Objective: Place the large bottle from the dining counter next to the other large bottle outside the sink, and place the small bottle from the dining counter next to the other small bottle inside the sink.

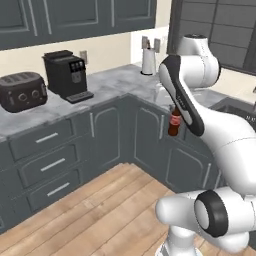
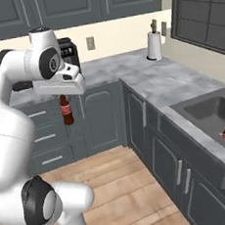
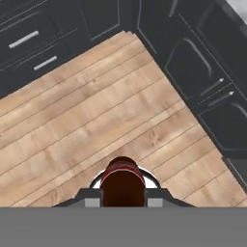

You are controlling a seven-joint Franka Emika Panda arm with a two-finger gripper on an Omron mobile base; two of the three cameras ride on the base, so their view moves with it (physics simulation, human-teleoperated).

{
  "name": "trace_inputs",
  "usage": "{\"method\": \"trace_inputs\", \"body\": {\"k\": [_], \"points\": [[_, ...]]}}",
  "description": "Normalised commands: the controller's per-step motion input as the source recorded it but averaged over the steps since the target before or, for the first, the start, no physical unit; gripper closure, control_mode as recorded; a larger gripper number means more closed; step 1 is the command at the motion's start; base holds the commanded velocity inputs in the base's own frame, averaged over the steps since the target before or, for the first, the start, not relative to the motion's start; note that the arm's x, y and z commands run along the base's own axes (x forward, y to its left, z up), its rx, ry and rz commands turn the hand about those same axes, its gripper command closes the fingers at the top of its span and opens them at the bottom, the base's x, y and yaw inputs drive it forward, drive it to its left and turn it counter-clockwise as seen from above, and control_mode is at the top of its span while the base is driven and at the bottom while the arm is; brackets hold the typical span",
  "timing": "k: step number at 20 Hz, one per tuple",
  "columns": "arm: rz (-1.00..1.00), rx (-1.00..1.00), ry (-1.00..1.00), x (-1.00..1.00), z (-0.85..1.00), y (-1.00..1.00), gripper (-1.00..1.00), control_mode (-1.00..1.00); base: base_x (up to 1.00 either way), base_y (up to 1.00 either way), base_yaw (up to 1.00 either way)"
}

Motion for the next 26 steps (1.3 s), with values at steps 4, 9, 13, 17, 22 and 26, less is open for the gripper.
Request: {"method": "trace_inputs", "body": {"k": [4,9,13,17,22,26], "points": [[0.0,0.0,0.0,0.0,0.0,0.0,1.0,1.0,0.36,0.34,-0.5],[0.0,0.0,0.0,0.0,0.0,0.0,1.0,1.0,0.09,0.11,-0.55],[0.0,0.0,0.0,0.0,0.0,0.0,1.0,1.0,0.0,0.03,-0.57],[0.0,0.0,0.0,0.0,0.0,0.0,1.0,1.0,0.0,0.0,-0.54],[0.0,0.0,0.0,0.0,0.0,0.0,1.0,1.0,0.0,0.11,-0.52],[0.0,0.0,0.0,0.0,0.0,0.0,1.0,1.0,0.04,0.82,-0.45]]}}
